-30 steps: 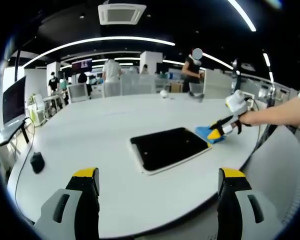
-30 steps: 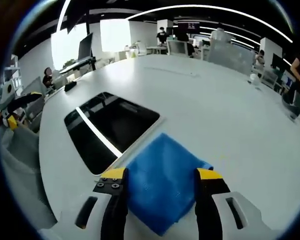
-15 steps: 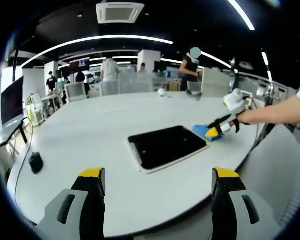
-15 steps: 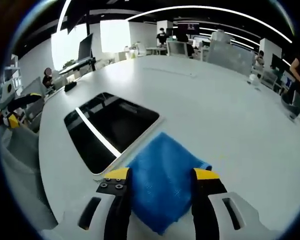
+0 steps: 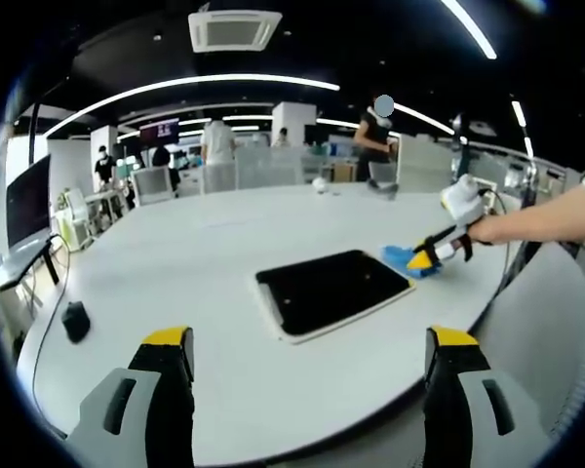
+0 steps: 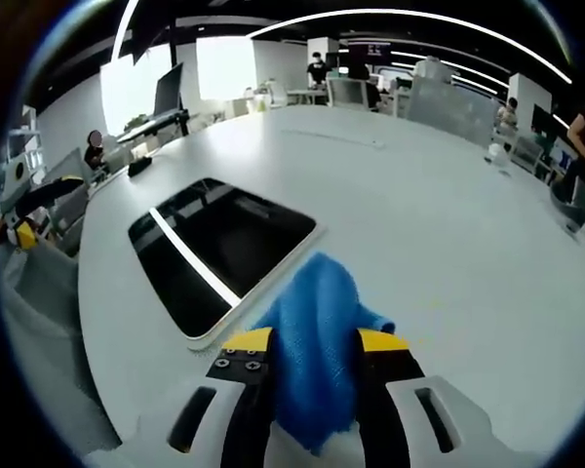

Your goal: Wipe the mirror surface with the cleaning cloth until all visible marks leave the cleaned area.

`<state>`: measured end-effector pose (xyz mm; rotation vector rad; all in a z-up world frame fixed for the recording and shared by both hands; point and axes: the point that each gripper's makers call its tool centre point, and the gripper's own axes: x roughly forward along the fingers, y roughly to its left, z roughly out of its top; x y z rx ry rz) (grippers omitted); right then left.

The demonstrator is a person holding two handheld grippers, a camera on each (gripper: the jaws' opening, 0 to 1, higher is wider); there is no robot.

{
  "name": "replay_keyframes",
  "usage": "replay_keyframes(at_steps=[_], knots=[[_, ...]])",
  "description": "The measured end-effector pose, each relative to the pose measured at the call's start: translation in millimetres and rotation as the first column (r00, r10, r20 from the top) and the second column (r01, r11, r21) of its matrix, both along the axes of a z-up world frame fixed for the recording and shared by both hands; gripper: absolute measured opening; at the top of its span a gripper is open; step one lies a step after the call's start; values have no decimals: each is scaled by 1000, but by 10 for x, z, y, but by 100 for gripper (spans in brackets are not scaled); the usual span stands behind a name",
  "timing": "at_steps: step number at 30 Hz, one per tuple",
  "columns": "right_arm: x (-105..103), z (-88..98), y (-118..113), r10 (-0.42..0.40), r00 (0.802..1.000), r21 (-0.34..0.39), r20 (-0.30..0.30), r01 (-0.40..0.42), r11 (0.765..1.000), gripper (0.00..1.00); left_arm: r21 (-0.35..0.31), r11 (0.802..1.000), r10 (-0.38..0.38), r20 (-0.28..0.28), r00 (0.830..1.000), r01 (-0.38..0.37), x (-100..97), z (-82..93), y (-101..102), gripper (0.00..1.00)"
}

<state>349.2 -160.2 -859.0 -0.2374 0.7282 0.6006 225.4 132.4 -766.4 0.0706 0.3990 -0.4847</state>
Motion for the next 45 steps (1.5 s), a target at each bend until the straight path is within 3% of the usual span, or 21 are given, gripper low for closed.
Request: replay_keyframes(at_steps=[15, 18, 25, 34, 37, 45], knots=[[-14, 7, 24, -6, 1000, -13, -18, 6, 1000, 13, -15, 1000, 2, 4, 1000, -2, -1, 19, 5, 99], [14, 7, 9, -32, 999, -21, -33, 32, 999, 11, -17, 1000, -10, -17, 1000, 10, -21, -8, -12, 96], [19, 0, -1, -64, 997, -26, -42, 63, 998, 7, -17, 1000, -11, -4, 1000, 11, -13, 11, -11, 99], [21, -2, -8, -94, 994, -6, -53, 94, 996, 6, -37, 999, -17, -12, 1000, 17, -28, 6, -25, 95], [34, 3, -21, -143, 986, 44, -81, 147, 988, 6, -37, 999, -25, -17, 1000, 25, -37, 1, -36, 92], [28, 16, 3, -136, 987, 15, -81, 138, 990, 6, -38, 999, -24, -16, 1000, 24, -38, 3, -34, 94]])
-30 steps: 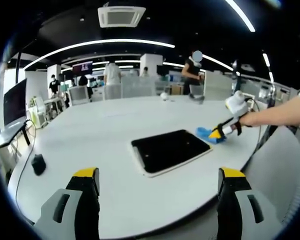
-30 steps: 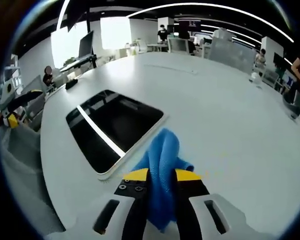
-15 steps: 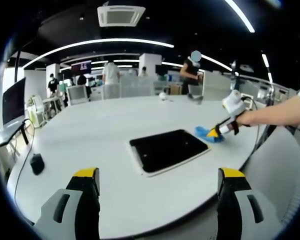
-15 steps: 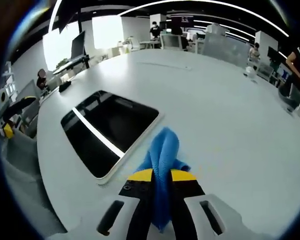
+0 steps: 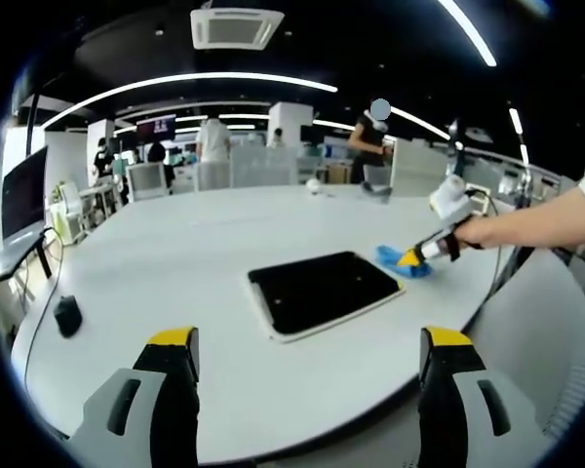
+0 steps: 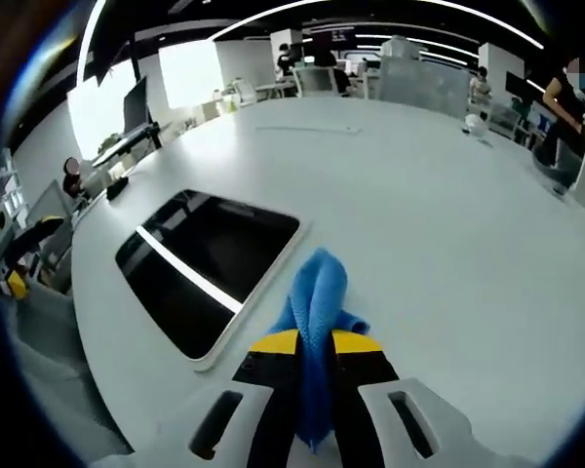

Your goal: Wipe the mirror surface with the cleaning cloth until all visible marks leave the cleaned area.

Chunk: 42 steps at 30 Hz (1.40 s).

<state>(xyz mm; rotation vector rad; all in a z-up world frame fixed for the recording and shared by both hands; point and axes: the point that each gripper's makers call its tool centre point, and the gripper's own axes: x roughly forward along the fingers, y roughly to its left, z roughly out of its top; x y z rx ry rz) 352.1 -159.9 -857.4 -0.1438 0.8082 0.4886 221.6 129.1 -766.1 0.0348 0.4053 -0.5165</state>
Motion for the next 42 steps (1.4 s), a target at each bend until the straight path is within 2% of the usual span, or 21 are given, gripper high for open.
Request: replay_keyframes(at_steps=[5, 8, 10, 15, 21, 28, 29, 30, 36, 42], knots=[[38, 12, 21, -3, 1000, -2, -5, 3, 1000, 5, -1, 1000, 2, 2, 1000, -2, -3, 4, 4, 94], [61, 45, 59, -2, 1000, -2, -5, 2, 1000, 5, 0, 1000, 13, 23, 1000, -13, 11, 31, 21, 98], [83, 52, 52, -1, 1000, -27, -4, 1, 1000, 5, -5, 1000, 12, 20, 1000, -12, 4, 30, 16, 98], [167, 144, 79, -7, 1000, -27, 6, 7, 1000, 5, -6, 1000, 6, 17, 1000, -6, -2, 26, 8, 98], [302, 261, 188, -4, 1000, -22, 27, 5, 1000, 5, -5, 1000, 2, 18, 1000, -2, -4, 25, 6, 98], [388, 286, 341, 15, 999, -25, 40, -14, 1000, 5, -7, 1000, 1, 19, 1000, 0, -11, 30, 7, 97], [410, 305, 350, 12, 998, -32, 55, -10, 999, 5, -7, 1000, 0, 19, 1000, 0, -11, 30, 8, 97], [462, 337, 338, 20, 996, -69, 88, -14, 998, 5, -8, 1000, 0, 17, 1000, 0, -13, 27, 6, 97], [597, 342, 484, 14, 997, -18, 71, -12, 1000, 5, -8, 1000, -5, 15, 1000, 5, -15, 25, 3, 97], [646, 304, 636, 18, 998, -3, 56, -18, 1000, 5, -12, 1000, -4, 16, 1000, 4, -11, 21, 6, 97]])
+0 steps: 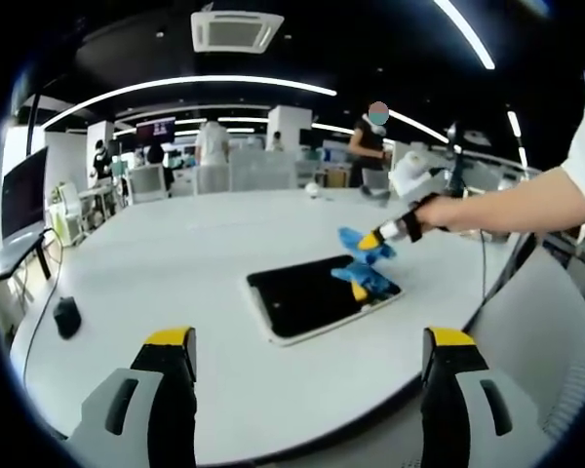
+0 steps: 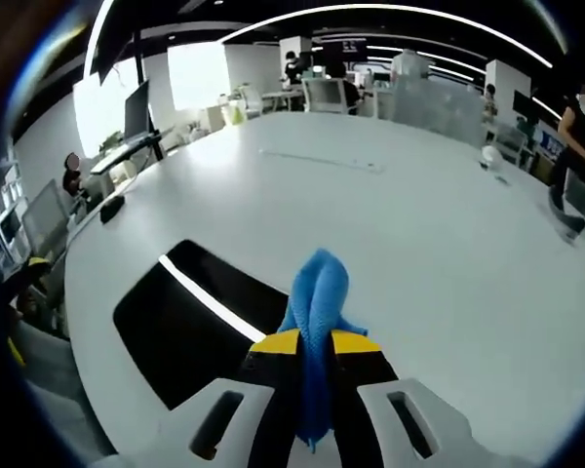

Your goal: Wipe the mirror surface with the cleaning cloth until all visible marks leave the cleaned area.

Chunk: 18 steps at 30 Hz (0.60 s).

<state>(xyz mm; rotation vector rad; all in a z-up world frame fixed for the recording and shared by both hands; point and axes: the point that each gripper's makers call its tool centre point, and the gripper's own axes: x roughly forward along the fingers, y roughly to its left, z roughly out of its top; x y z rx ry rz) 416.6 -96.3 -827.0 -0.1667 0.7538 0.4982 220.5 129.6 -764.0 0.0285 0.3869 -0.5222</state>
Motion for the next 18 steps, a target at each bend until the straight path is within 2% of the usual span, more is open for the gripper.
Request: replay_keyframes(at_steps=[3, 6, 11, 18], knots=[[24, -73, 42, 3, 1000, -3, -13, -3, 1000, 5, 2, 1000, -1, 5, 1000, 1, 2, 8, -1, 99], [45, -86, 70, -7, 1000, 18, -23, 8, 1000, 5, 2, 1000, -9, 3, 1000, 8, -3, 6, -11, 99], [109, -118, 64, -5, 1000, 6, -26, 5, 1000, 5, 1, 1000, -10, 0, 1000, 10, -2, 4, -14, 98], [49, -209, 84, -3, 999, -6, -54, 3, 1000, 5, 2, 1000, -17, -5, 1000, 17, -6, 0, -24, 98]])
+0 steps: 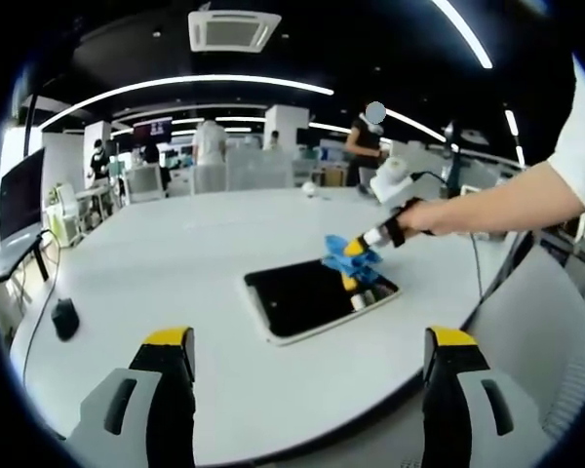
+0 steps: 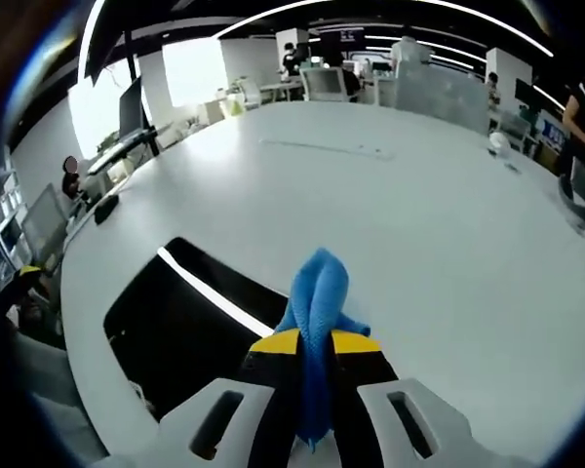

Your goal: Wipe the mirror surface with the cleaning cloth until all visible marks leave the cleaned area.

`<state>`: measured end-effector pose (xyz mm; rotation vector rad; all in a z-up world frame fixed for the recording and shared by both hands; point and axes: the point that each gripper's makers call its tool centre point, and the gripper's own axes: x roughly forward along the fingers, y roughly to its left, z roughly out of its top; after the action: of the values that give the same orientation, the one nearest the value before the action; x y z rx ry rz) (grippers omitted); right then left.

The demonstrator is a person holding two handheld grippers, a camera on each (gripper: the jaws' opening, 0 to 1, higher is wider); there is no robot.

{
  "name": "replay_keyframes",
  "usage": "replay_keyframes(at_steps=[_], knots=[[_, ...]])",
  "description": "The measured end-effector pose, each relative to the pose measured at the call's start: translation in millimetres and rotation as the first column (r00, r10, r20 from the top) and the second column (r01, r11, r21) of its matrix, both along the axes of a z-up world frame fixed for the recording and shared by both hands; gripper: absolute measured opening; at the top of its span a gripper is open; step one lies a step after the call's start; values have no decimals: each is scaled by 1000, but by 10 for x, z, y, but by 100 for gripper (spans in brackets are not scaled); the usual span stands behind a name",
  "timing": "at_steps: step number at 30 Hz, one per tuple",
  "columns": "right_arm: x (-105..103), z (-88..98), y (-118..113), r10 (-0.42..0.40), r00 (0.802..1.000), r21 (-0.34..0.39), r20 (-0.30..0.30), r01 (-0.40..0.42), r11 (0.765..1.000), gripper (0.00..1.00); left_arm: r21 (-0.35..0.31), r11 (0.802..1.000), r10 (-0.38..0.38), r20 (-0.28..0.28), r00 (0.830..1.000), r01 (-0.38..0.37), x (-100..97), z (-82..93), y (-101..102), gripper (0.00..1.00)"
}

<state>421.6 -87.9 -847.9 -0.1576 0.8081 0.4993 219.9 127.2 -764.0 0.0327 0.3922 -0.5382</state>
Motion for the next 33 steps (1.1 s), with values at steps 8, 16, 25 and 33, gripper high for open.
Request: replay_keyframes(at_steps=[8, 16, 25, 33], knots=[[37, -49, 13, -5, 1000, 6, -4, 5, 1000, 5, -14, 1000, -6, -4, 1000, 6, -3, 5, -17, 98], [53, -38, 17, -17, 1000, 14, -15, 18, 1000, 5, -14, 1000, -9, -2, 1000, 9, -3, 9, -24, 99], [84, -23, 81, -24, 1000, 32, -16, 24, 999, 5, -14, 1000, -14, -1, 1000, 14, -13, 13, -30, 99], [50, 1, 221, -16, 1000, 40, -11, 16, 999, 5, -19, 1000, -20, 2, 1000, 20, -19, 21, -37, 99]])
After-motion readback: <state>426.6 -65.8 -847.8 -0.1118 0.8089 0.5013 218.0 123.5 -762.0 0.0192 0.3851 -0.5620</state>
